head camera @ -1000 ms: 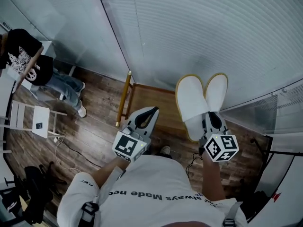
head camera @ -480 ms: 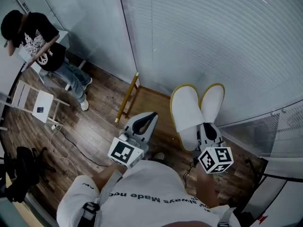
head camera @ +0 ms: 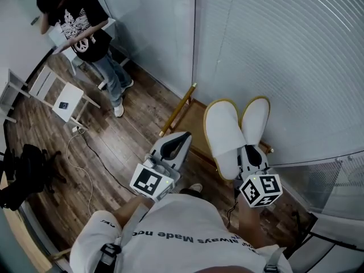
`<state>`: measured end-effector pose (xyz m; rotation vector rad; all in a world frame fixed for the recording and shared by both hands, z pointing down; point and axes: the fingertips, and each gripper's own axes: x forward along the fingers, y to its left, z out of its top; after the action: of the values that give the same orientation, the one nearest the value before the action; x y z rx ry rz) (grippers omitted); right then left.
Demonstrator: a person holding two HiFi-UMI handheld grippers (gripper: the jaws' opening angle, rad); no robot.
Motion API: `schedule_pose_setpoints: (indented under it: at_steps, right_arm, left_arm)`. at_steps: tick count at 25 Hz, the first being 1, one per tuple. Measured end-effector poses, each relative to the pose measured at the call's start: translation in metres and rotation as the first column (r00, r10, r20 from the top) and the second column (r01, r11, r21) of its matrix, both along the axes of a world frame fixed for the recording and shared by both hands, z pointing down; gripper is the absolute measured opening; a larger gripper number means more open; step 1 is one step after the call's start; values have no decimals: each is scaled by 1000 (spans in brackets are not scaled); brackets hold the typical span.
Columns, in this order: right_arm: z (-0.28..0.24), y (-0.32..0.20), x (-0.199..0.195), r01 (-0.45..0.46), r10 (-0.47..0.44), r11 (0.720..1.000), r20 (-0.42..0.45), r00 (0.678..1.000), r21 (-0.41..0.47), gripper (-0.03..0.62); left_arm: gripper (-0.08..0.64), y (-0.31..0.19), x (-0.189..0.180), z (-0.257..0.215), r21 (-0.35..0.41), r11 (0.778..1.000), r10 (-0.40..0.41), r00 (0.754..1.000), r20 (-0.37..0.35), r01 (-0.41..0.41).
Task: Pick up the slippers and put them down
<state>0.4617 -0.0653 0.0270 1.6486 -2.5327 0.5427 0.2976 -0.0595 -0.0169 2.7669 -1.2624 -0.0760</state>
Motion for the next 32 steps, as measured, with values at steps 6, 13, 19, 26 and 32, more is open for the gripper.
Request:
schedule_pose_setpoints:
  at_steps: [6, 13, 19, 26, 32]
  right_arm:
    - [-11, -16, -124, 171, -171, 985, 12, 985, 12, 21]
    - [-19, 3, -300, 363, -364, 931, -2, 932, 26, 21]
    - [-21, 29, -442, 498, -497, 867, -17, 867, 35, 21]
    - [-21, 72, -576, 623, -623, 782, -12, 782, 35, 21]
    - [-12, 90, -642, 721, -721, 692, -9, 692, 31, 21]
  left_arm:
    - [11, 12, -115, -9, 16, 991, -130, 992, 1, 130]
    - [11, 63, -275, -16, 30, 951, -307, 952, -22, 307]
    - [11, 115, -411, -19, 37, 895, -444, 896, -20, 445]
    - [11, 173, -528, -19, 37, 819, -573, 819, -15, 573]
    - [11, 204, -579, -9, 31, 725, -688, 725, -16, 689]
